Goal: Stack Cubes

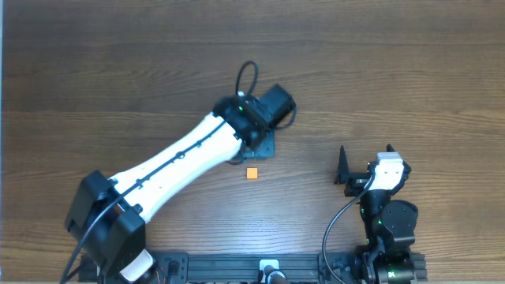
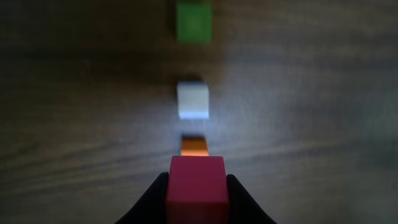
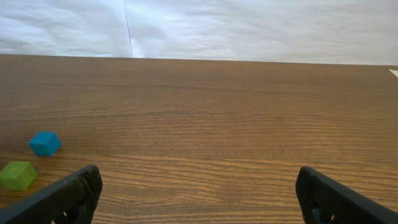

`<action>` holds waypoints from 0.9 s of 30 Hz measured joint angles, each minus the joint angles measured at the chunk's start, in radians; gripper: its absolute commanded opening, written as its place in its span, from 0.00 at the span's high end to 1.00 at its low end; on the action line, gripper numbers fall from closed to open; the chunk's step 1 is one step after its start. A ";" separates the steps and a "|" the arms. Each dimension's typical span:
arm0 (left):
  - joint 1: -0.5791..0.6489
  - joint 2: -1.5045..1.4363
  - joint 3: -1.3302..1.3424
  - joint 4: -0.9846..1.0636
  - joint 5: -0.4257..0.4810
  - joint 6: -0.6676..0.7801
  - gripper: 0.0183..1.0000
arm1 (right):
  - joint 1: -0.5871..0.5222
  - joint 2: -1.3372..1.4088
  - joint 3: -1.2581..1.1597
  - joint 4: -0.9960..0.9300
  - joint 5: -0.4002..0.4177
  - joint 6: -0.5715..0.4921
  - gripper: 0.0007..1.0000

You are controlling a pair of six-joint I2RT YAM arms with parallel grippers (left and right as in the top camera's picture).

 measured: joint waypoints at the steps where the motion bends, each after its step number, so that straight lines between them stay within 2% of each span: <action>1: 0.013 0.000 0.002 0.006 -0.003 0.000 0.98 | 0.000 0.000 0.000 0.000 0.000 0.000 0.01; 8: 0.050 0.065 0.013 0.050 0.010 0.039 0.98 | 0.000 0.000 0.000 0.000 0.000 0.000 0.01; 27: 0.051 0.188 0.014 0.082 0.032 0.049 0.98 | 0.000 0.000 0.000 0.000 0.000 0.000 0.01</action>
